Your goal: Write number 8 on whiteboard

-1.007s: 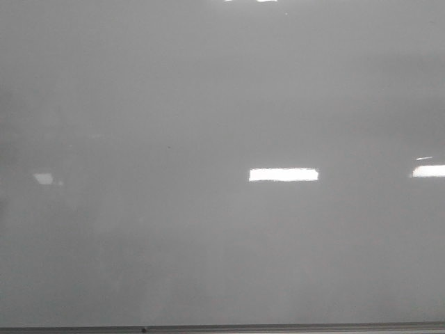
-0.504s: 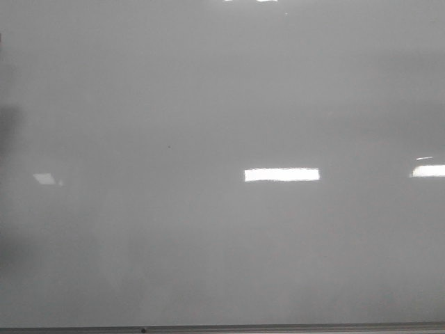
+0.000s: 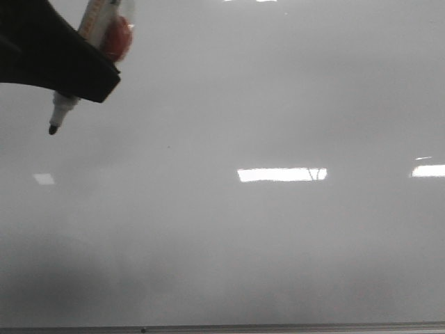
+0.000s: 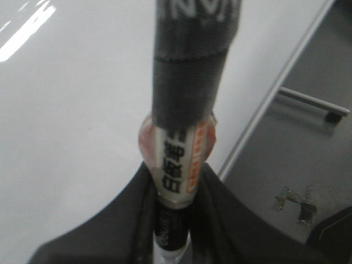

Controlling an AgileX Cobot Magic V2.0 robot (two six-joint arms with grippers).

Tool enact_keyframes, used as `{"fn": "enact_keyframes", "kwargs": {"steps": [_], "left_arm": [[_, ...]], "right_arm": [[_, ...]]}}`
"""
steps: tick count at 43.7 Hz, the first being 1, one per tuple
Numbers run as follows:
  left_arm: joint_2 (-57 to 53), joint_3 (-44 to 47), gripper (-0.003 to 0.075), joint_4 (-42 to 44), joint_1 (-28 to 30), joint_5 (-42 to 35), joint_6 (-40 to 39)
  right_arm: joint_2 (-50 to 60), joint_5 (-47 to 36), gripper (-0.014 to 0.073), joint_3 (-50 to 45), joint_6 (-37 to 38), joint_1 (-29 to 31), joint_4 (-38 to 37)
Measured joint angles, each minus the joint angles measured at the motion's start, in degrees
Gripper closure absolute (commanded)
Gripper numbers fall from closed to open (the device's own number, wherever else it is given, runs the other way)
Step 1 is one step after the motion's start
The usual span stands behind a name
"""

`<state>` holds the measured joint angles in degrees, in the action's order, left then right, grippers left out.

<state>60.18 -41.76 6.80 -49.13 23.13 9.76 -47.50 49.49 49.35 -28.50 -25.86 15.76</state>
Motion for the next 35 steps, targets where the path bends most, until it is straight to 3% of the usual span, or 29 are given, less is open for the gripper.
{"fn": "enact_keyframes", "kwargs": {"steps": [8, 17, 29, 35], "left_arm": [[-0.1, 0.0, 0.0741, 0.74, -8.97, 2.89, 0.03], [-0.1, 0.0, 0.0741, 1.2, -12.1, 3.27, 0.03], [-0.1, 0.0, 0.0741, 1.33, -12.19, 3.27, 0.03], [-0.1, 0.0, 0.0741, 1.33, -12.33, 3.27, 0.03]], "right_arm": [[-8.26, 5.11, 0.0057, 7.23, -5.86, -13.07, 1.03], [-16.93, 5.76, 0.0057, 15.35, -7.97, -23.3, 1.37], [-24.74, 5.97, 0.006, 21.36, -9.45, -26.93, 1.48], [-26.9, 5.97, 0.0166, 21.48, -9.56, -27.05, 1.48]]}}
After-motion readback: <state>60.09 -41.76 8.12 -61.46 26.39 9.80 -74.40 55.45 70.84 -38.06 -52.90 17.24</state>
